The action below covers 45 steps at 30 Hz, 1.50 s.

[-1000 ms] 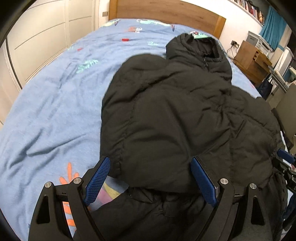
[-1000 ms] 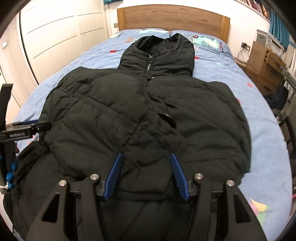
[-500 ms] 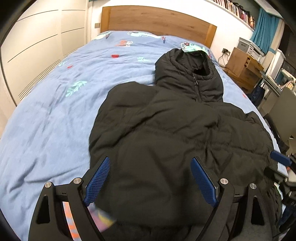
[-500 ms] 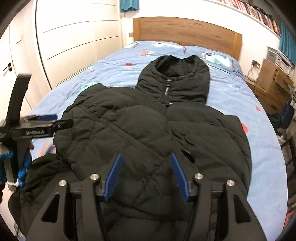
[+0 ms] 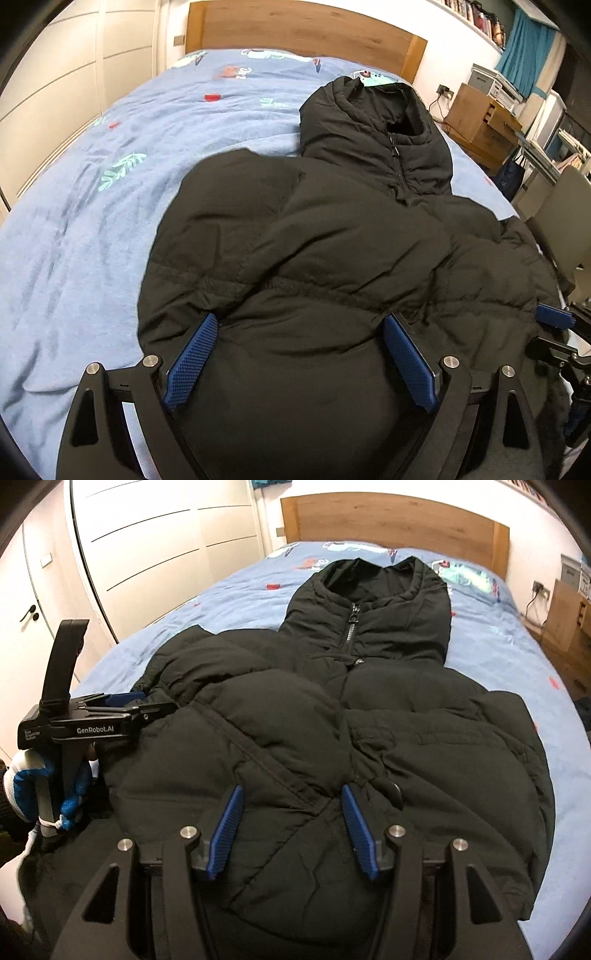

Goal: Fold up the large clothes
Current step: 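Move both grippers to the coat hem below the folded sleeves, then close both grippers on the coat hem, then lift the hem with both grippers and fold it up over the hood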

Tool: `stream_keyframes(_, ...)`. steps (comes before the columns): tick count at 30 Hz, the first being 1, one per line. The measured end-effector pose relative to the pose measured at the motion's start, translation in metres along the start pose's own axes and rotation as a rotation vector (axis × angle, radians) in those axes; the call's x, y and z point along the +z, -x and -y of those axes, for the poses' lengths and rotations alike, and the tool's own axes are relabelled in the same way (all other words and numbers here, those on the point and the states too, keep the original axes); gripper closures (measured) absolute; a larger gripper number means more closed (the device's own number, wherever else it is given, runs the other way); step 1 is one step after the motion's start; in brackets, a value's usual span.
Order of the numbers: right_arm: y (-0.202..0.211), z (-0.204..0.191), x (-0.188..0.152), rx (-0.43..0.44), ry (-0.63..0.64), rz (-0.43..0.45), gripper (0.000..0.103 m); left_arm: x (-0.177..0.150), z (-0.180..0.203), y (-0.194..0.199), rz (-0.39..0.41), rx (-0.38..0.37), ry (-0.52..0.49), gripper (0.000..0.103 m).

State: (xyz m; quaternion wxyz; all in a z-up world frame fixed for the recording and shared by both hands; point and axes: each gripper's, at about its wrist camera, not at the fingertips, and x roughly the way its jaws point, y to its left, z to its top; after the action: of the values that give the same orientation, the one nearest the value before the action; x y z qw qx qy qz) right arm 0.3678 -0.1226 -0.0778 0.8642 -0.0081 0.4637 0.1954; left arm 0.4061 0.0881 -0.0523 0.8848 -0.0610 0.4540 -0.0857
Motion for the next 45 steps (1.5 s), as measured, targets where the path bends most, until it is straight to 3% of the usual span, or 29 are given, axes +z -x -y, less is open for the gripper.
stream_keyframes(7,0.031,0.024,0.059,0.007,-0.005,0.027,0.049,0.075,0.0,0.021,0.023,0.017,-0.008,0.013)
stream_keyframes(13,0.025,0.078,0.133,-0.067,-0.028,0.064,0.049,0.149,0.001,-0.01,0.031,0.052,-0.024,0.013)
stream_keyframes(17,-0.003,0.118,0.181,-0.103,-0.054,0.083,0.048,0.195,0.005,-0.051,0.019,0.046,-0.031,0.013)
stream_keyframes(24,-0.07,0.179,0.24,-0.171,-0.139,0.112,0.037,0.262,0.03,-0.136,0.002,0.0,-0.039,0.011)
stream_keyframes(30,-0.13,0.222,0.268,-0.23,-0.242,0.103,0.034,0.291,0.041,-0.194,-0.037,0.023,-0.017,0.011)
stream_keyframes(35,-0.173,0.247,0.273,-0.253,-0.299,0.071,0.033,0.297,0.033,-0.241,-0.118,-0.002,0.077,0.011)
stream_keyframes(36,-0.179,0.252,0.273,-0.244,-0.322,0.064,0.033,0.295,0.033,-0.246,-0.129,-0.004,0.082,0.014)
stream_keyframes(38,-0.19,0.26,0.269,-0.213,-0.366,0.048,0.033,0.291,0.034,-0.258,-0.164,-0.016,0.089,0.037)
stream_keyframes(39,-0.195,0.261,0.268,-0.2,-0.372,0.032,0.033,0.287,0.035,-0.267,-0.204,-0.034,0.094,0.063)
stream_keyframes(40,-0.2,0.262,0.267,-0.191,-0.372,0.013,0.033,0.284,0.035,-0.273,-0.231,-0.04,0.101,0.079)
stream_keyframes(44,-0.208,0.264,0.261,-0.102,-0.403,-0.018,0.035,0.277,0.034,-0.269,-0.224,-0.034,0.105,0.093)
stream_keyframes(45,-0.206,0.262,0.26,-0.083,-0.411,-0.016,0.05,0.277,0.034,-0.265,-0.222,-0.037,0.107,0.095)
